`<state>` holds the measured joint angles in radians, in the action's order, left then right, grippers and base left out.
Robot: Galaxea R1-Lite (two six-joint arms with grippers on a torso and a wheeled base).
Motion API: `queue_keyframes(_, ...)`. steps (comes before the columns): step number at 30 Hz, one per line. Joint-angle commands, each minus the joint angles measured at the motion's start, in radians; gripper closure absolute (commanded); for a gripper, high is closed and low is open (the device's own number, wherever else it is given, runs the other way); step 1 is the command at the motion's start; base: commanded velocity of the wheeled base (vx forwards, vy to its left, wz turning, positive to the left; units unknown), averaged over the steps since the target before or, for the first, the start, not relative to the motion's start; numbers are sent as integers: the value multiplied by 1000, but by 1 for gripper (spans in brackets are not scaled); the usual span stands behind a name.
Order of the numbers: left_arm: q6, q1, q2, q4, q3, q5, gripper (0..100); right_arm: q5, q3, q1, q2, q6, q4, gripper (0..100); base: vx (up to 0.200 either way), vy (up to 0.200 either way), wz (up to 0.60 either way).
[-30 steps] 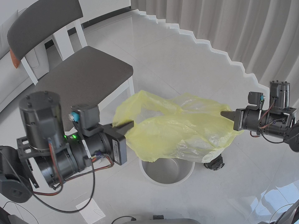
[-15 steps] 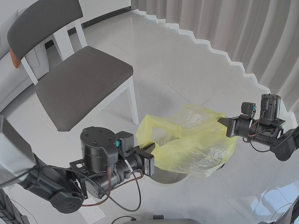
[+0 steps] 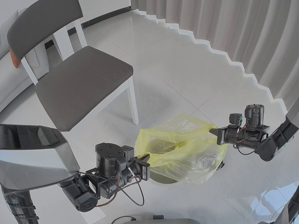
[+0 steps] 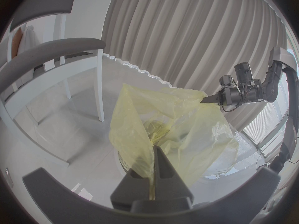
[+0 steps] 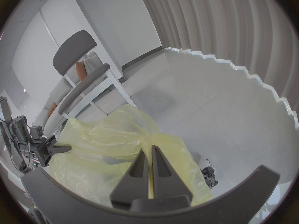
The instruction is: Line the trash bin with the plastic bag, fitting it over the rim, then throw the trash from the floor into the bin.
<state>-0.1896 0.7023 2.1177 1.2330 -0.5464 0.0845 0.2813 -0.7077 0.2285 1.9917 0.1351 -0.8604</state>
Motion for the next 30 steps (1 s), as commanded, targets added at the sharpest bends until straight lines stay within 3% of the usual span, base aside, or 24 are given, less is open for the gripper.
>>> queue_keyframes(1, -1, -18, 77, 28, 3, -2, 100, 12, -46, -5, 87, -2, -3, 100, 0, 0, 0)
queue_keyframes(4, 2, -43, 73, 37, 29, -23, 100, 50, -98, -5, 144, 0, -3, 100, 0, 0, 0)
queue_keyframes(17, -4, -44, 19, 85, 194, -14, 100, 65, -156, 37, 223, 8, 1, 100, 0, 0, 0)
queue_keyframes(30, -21, 14, 85, 215, 260, -6, 100, 65, -61, 51, 216, 0, -5, 100, 0, 0, 0)
